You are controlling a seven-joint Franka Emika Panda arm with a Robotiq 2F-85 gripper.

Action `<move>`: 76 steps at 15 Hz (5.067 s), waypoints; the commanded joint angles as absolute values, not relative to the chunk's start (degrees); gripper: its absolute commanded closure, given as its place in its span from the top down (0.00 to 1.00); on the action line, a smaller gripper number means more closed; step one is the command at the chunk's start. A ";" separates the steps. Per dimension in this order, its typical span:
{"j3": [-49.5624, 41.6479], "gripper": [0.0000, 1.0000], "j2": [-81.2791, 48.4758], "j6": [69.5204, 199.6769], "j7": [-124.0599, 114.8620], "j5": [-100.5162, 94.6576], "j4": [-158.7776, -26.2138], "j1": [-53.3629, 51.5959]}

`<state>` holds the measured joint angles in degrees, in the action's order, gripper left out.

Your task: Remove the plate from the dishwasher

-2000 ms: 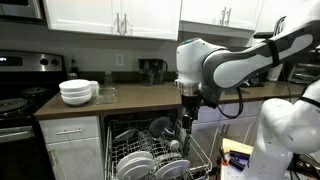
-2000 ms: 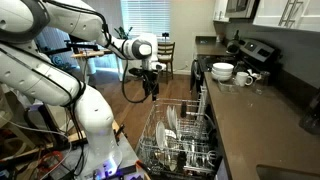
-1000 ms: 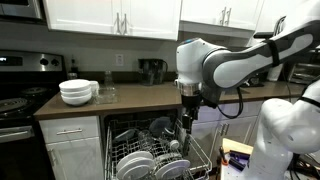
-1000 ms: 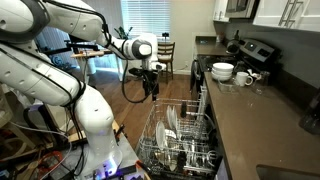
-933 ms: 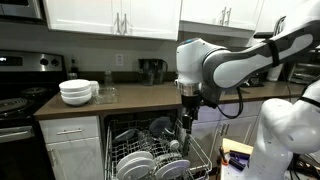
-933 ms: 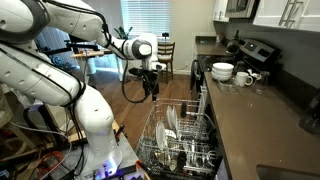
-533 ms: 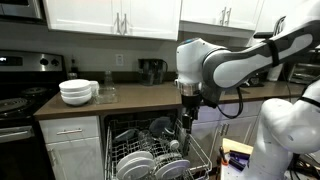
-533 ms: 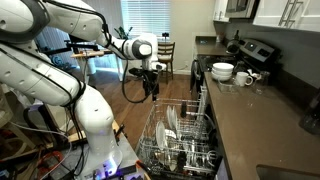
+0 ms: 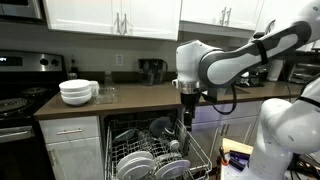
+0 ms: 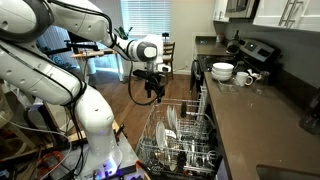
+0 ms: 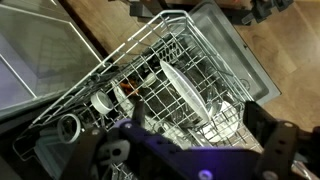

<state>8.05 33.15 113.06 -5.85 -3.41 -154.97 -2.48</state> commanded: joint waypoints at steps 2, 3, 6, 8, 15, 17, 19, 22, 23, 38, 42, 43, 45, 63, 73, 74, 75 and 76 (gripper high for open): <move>3.52 1.00 29.61 117.53 6.91 -2.80 -154.94 -6.11; 2.93 1.00 28.92 118.09 9.14 -2.36 -154.95 -6.94; 1.70 1.00 25.86 118.38 14.91 0.63 -155.13 -9.94; 2.27 1.00 23.37 118.43 16.38 0.83 -155.33 -10.89; 3.47 1.00 13.48 125.52 17.28 -1.97 -155.23 -10.67; 3.90 1.00 10.37 128.85 16.00 -3.58 -154.81 -10.10; 4.24 1.00 7.36 131.78 14.66 -6.06 -154.37 -9.49; 4.42 1.00 3.04 135.30 12.32 -10.25 -153.47 -8.40; 4.35 1.00 1.73 136.19 11.66 -11.38 -153.08 -8.03; 3.91 1.00 -6.52 138.97 7.03 -17.04 -148.87 -7.22; 4.01 1.00 -9.35 143.23 5.89 -20.81 -148.99 -7.54; 3.93 1.00 -10.03 144.21 5.75 -21.51 -148.92 -7.60; 3.61 0.97 -11.49 146.06 5.34 -22.48 -148.73 -7.72; 6.01 0.05 -14.23 142.38 17.32 -9.02 -145.95 -3.32; 6.81 0.05 -8.39 129.54 27.86 -0.64 -143.20 -0.54; 6.70 0.05 -7.33 127.84 29.14 0.09 -142.94 -0.35; 6.48 0.05 -6.20 126.14 29.92 0.46 -142.72 -0.35; 6.16 0.05 -4.78 124.50 30.37 0.24 -142.63 -0.44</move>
<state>5.70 -10.03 130.68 26.71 -2.44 -142.53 -1.27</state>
